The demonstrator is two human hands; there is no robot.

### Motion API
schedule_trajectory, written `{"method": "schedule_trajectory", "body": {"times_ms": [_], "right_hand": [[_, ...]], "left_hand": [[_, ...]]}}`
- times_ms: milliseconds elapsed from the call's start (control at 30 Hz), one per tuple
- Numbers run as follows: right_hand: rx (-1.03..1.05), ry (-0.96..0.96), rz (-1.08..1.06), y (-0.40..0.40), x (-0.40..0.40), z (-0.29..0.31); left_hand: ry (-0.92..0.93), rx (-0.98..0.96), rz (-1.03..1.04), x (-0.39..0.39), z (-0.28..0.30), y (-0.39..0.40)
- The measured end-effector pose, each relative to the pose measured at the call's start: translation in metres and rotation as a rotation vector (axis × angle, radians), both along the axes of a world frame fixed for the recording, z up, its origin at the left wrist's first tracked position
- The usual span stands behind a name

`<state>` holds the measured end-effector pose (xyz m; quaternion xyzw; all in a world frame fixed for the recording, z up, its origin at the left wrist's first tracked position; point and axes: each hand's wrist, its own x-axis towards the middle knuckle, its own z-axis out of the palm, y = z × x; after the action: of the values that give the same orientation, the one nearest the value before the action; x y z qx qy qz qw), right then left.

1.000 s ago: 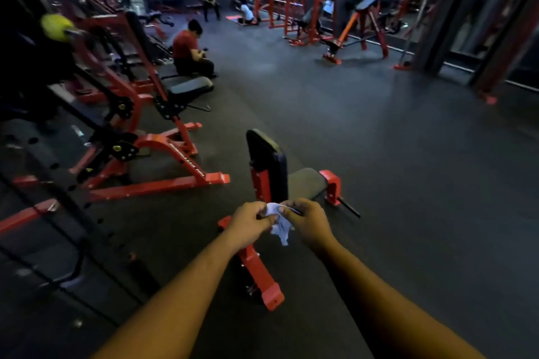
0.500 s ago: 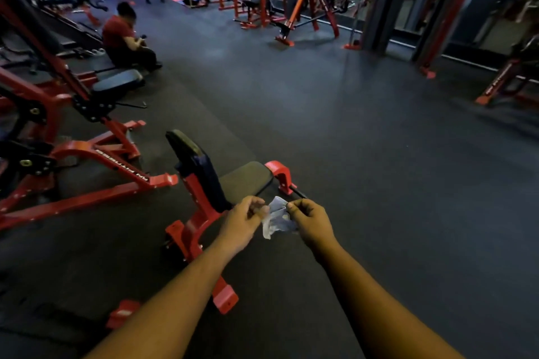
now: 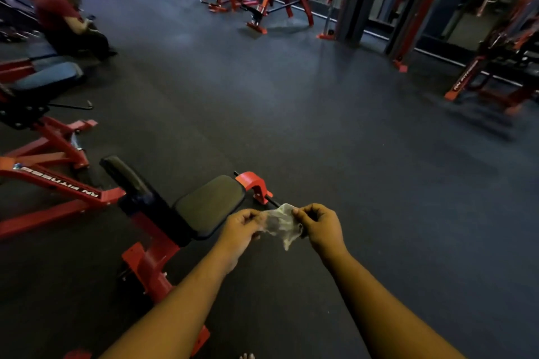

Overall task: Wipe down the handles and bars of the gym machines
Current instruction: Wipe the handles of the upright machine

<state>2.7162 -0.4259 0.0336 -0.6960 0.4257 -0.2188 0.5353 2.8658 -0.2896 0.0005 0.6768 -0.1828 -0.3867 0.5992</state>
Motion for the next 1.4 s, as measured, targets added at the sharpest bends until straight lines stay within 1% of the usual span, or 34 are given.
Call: {"method": "schedule_trajectory", "body": {"times_ms": [67,100,167,200,267,333,367,433,500,567,633,667,733,767,833,867,900,967,1000,1033,1100,1167,1300,1333,1400], "right_hand": [[0.004,0.026,0.001,-0.026,0.006,-0.002],[0.009,0.048,0.018,-0.038,0.008,-0.004],[-0.04,0.121,0.066,-0.064,0.012,-0.009],[-0.086,0.165,0.094,-0.077,0.013,-0.011],[-0.128,0.211,0.139,-0.109,0.017,-0.013],[-0.077,0.134,0.189,-0.145,0.023,-0.014],[-0.028,0.059,0.223,-0.16,0.026,-0.012],[0.082,-0.083,0.305,-0.198,0.033,-0.006],[0.157,-0.17,0.382,-0.237,0.04,0.002],[0.148,-0.189,0.406,-0.278,0.047,0.005],[0.125,-0.201,0.382,-0.319,0.051,0.006],[0.119,-0.209,0.36,-0.338,0.054,0.007],[0.117,-0.215,0.343,-0.373,0.063,0.011],[0.111,-0.208,0.353,-0.388,0.069,0.013],[0.081,-0.166,0.386,-0.416,0.086,0.016],[0.061,-0.142,0.402,-0.426,0.095,0.017],[0.039,-0.122,0.419,-0.439,0.107,0.017],[-0.029,-0.076,0.443,-0.467,0.135,0.013],[-0.07,-0.05,0.444,-0.482,0.149,0.011],[-0.103,-0.032,0.448,-0.495,0.161,0.009],[-0.157,0.001,0.48,-0.526,0.191,0.005],[-0.211,0.04,0.51,-0.557,0.221,0.003],[-0.232,0.091,0.484,-0.614,0.28,0.001],[-0.217,0.093,0.476,-0.626,0.295,0.001],[-0.181,0.089,0.469,-0.643,0.324,0.002]], "left_hand": [[0.209,-0.03,0.133,0.012,0.006,-0.03],[0.283,-0.042,0.175,0.015,0.009,-0.045],[0.33,-0.043,0.189,0.02,0.017,-0.08],[0.301,-0.028,0.171,0.02,0.021,-0.096],[0.138,0.022,0.099,0.026,0.024,-0.135],[-0.019,0.05,0.007,0.032,0.031,-0.177],[-0.055,0.037,-0.031,0.033,0.035,-0.195],[-0.059,-0.02,-0.092,0.034,0.045,-0.237],[-0.05,-0.052,-0.132,0.032,0.055,-0.278],[-0.099,-0.031,-0.133,0.036,0.062,-0.314],[-0.16,0.028,-0.047,0.044,0.066,-0.346],[-0.167,0.029,0.017,0.047,0.068,-0.361],[-0.075,0.016,0.127,0.055,0.067,-0.386],[-0.003,0.017,0.139,0.058,0.065,-0.397],[0.108,0.034,0.081,0.065,0.057,-0.42],[0.104,0.049,0.052,0.068,0.052,-0.43],[0.049,0.063,0.062,0.072,0.046,-0.444],[-0.123,0.075,0.181,0.085,0.034,-0.474],[-0.162,0.052,0.245,0.094,0.028,-0.489],[-0.158,0.016,0.267,0.102,0.026,-0.502],[-0.084,-0.04,0.223,0.126,0.022,-0.532],[-0.061,-0.078,0.217,0.156,0.017,-0.562],[-0.002,-0.099,0.456,0.222,0.004,-0.611],[0.02,-0.103,0.473,0.239,0.002,-0.62],[0.026,-0.113,0.432,0.27,0.003,-0.639]]}}
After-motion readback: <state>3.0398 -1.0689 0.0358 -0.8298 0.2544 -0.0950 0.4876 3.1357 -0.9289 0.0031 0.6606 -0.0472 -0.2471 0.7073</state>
